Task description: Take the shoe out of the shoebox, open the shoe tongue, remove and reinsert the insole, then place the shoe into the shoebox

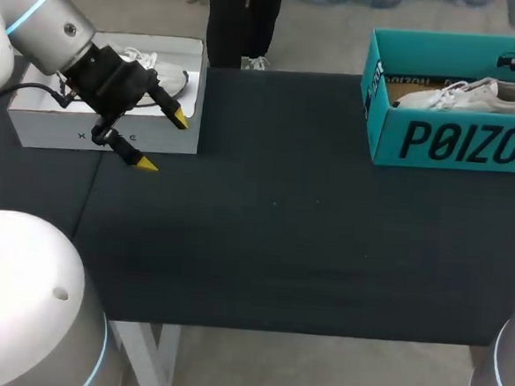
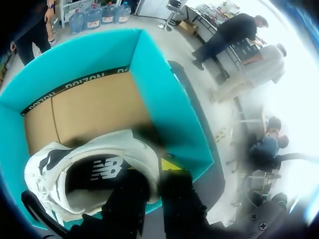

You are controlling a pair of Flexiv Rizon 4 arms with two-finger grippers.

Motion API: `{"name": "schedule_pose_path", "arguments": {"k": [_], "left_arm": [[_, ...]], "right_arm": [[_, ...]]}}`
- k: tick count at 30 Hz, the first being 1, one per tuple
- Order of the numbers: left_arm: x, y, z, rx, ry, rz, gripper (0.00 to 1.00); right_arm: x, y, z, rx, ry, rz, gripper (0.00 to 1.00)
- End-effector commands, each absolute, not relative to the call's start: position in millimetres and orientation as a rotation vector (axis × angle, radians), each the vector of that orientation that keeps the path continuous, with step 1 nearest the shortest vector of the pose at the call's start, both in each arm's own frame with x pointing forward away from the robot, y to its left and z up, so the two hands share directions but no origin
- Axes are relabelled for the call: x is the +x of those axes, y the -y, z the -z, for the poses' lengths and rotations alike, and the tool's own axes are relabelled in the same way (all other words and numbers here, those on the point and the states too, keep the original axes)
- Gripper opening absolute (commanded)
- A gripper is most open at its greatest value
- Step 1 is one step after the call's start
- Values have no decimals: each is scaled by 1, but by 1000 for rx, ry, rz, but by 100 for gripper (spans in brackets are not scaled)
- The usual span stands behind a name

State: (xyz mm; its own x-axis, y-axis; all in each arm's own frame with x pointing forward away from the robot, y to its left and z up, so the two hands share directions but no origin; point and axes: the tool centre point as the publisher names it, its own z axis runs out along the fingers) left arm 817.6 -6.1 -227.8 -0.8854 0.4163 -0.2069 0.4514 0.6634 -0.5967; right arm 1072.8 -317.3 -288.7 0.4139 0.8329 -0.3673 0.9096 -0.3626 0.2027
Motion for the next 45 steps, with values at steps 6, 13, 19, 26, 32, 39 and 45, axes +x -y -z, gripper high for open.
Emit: {"name": "schedule_pose_path", "arguments": {"k": [6,13,19,26,32,39,45], "left_arm": [[818,6,228,736,-2820,1028,100],[818,6,228,736,-2820,1028,100],[818,6,228,736,-2820,1028,100],[818,6,228,736,-2820,1028,100],[818,6,228,736,-2820,1028,100],[818,6,228,736,-2820,1028,100],[818,6,228,736,-2820,1028,100]], "right_arm": [[1090,318,322,2306,-1520,314,0],[1089,321,345,2304,-1541,341,0],[1086,323,362,2309,-1548,359,0],[1084,324,368,2306,-1546,369,0],[1079,323,358,2305,-1519,356,29],[1073,321,327,2308,-1493,283,100],[1072,307,294,2285,-1499,206,100]]}}
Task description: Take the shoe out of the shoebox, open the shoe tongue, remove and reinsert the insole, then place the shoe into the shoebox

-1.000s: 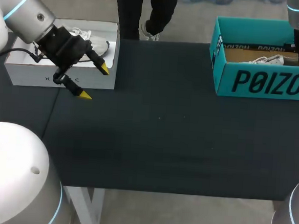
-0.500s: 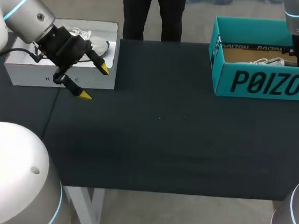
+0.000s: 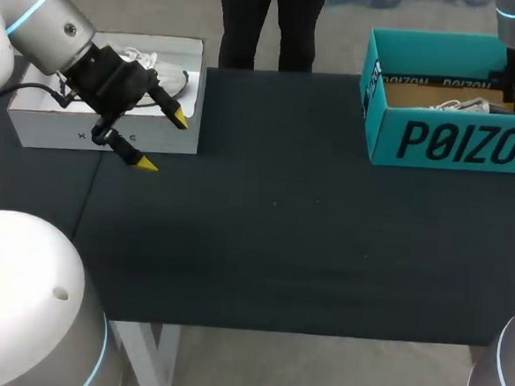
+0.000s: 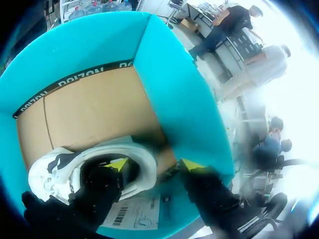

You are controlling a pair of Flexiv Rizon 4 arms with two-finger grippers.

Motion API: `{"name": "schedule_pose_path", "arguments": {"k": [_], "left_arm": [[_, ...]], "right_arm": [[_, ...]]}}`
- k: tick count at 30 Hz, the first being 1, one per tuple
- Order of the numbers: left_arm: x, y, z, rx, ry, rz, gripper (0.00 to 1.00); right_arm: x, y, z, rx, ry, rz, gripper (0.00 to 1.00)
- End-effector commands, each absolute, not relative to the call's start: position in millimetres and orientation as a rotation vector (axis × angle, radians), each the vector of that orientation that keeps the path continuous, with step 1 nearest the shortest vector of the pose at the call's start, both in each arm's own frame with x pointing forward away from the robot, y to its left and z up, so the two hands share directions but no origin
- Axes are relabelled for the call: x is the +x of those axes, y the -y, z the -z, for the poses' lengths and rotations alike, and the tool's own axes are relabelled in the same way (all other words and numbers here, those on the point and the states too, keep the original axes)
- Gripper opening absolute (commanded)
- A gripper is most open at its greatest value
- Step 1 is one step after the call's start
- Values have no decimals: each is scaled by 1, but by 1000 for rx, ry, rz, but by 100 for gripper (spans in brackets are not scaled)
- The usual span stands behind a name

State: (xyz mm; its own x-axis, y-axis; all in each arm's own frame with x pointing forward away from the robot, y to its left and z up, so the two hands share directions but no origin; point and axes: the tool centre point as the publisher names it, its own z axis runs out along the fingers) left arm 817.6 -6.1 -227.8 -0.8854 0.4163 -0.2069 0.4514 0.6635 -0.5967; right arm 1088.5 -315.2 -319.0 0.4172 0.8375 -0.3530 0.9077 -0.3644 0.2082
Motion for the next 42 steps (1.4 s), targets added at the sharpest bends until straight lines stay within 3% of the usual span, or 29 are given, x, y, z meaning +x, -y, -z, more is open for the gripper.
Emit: {"name": "schedule_pose_path", "arguments": {"k": [1,17,37,42], "left_arm": [[818,6,228,736,-2820,1028,100],[818,6,228,736,-2820,1028,100],[818,6,228,736,-2820,1028,100],[845,-40,221,1133,-2830,758,100]], "right_arm": [[1072,305,290,2281,-1500,201,100],[1038,237,194,2274,-1568,48,100],[1035,232,192,2272,-1565,54,100],[1035,232,192,2272,-1565,54,100]]}}
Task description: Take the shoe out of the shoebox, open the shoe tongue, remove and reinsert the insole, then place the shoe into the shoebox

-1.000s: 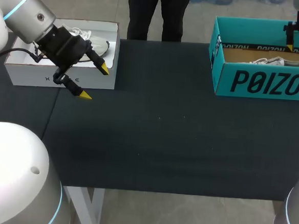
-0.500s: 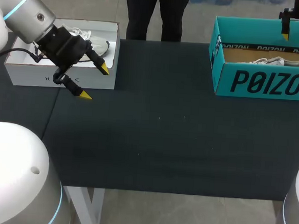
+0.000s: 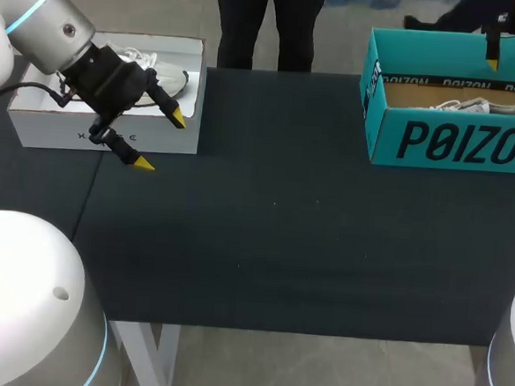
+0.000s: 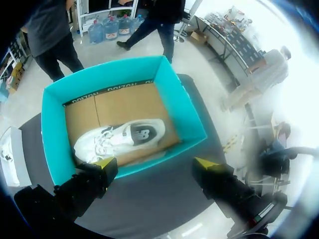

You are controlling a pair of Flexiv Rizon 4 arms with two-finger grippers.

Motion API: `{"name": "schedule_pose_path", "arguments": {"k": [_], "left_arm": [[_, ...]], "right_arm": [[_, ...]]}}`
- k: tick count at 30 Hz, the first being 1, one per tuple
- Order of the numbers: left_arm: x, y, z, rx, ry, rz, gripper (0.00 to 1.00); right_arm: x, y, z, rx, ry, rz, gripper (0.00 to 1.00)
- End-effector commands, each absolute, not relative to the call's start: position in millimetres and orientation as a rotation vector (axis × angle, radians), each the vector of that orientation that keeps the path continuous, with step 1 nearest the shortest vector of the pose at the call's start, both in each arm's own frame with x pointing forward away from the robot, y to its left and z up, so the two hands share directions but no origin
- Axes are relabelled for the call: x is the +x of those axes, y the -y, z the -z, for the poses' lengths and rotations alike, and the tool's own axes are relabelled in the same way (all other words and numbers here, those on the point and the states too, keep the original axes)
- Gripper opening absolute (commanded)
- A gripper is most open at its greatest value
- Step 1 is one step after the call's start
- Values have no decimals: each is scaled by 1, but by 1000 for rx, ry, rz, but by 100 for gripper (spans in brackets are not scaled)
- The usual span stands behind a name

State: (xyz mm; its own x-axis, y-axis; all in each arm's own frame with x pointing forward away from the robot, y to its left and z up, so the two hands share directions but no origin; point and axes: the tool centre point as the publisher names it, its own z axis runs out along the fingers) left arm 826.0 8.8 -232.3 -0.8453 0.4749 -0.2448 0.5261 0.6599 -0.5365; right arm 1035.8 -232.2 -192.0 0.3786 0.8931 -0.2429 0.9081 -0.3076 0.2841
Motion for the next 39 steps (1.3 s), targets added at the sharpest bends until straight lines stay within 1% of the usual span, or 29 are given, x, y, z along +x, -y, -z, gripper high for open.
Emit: {"name": "schedule_pose_path", "arguments": {"k": [1,8,14,17,19,39], "left_arm": [[849,-48,221,1210,-2837,718,100],[876,-115,223,1584,-2713,647,100],[897,-165,235,1917,-2503,637,100],[910,-187,242,2001,-2486,507,100],[923,-203,244,1970,-2506,395,100],[923,-203,244,1970,-2506,395,100]], "right_arm": [[1035,232,192,2272,-1565,54,100],[1035,232,192,2272,-1565,54,100],[1035,232,192,2272,-1565,54,100],[1035,232,192,2272,-1565,54,100],[1035,232,192,2272,-1565,54,100],[1035,232,192,2272,-1565,54,100]]}}
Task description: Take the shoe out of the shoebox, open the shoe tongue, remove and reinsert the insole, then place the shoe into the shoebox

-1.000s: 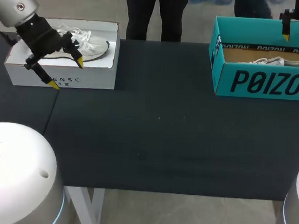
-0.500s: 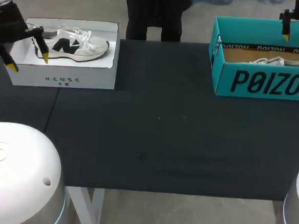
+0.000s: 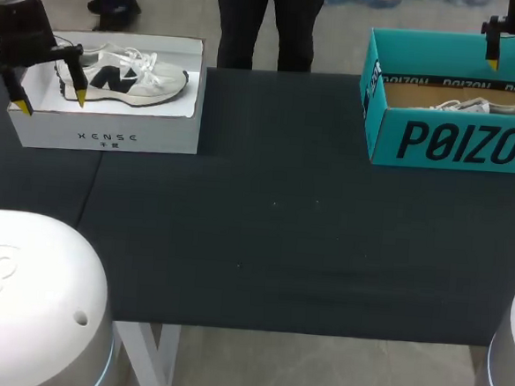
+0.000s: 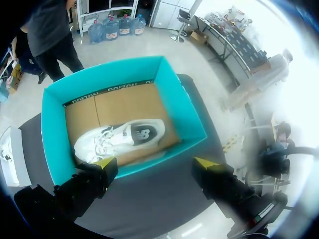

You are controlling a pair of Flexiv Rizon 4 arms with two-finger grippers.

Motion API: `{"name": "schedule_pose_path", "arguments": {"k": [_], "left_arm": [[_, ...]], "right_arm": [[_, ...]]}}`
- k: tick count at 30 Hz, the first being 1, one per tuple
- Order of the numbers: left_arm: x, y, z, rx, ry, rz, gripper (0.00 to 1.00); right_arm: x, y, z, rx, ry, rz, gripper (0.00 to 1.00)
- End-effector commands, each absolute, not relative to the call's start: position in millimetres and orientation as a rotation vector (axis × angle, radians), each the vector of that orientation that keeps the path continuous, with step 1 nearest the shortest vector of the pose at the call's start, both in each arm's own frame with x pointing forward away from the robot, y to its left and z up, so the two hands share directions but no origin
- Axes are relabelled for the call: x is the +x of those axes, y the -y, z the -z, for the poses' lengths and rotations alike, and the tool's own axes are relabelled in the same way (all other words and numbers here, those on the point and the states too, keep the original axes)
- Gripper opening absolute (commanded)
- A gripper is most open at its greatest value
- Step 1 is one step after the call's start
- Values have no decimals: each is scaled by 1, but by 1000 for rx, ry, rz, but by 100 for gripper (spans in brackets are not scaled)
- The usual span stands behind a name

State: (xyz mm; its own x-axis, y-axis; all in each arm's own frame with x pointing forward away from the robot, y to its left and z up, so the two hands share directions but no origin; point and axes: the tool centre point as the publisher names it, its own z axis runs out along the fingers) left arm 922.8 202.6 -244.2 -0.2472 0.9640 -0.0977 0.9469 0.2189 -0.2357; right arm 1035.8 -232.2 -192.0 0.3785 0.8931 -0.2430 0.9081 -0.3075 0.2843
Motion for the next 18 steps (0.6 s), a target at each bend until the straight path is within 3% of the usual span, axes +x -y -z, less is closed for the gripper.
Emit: {"name": "schedule_pose_path", "arguments": {"k": [1,7,18], "left_arm": [[923,-203,244,-1884,2396,-377,100],[932,-201,238,-1918,2396,-254,100],[1021,-256,241,-2119,2296,66,100]], "right_arm": [[1035,232,192,2272,-1565,54,100],[1035,232,192,2272,-1565,54,100],[1035,232,192,2272,-1565,54,100]]}}
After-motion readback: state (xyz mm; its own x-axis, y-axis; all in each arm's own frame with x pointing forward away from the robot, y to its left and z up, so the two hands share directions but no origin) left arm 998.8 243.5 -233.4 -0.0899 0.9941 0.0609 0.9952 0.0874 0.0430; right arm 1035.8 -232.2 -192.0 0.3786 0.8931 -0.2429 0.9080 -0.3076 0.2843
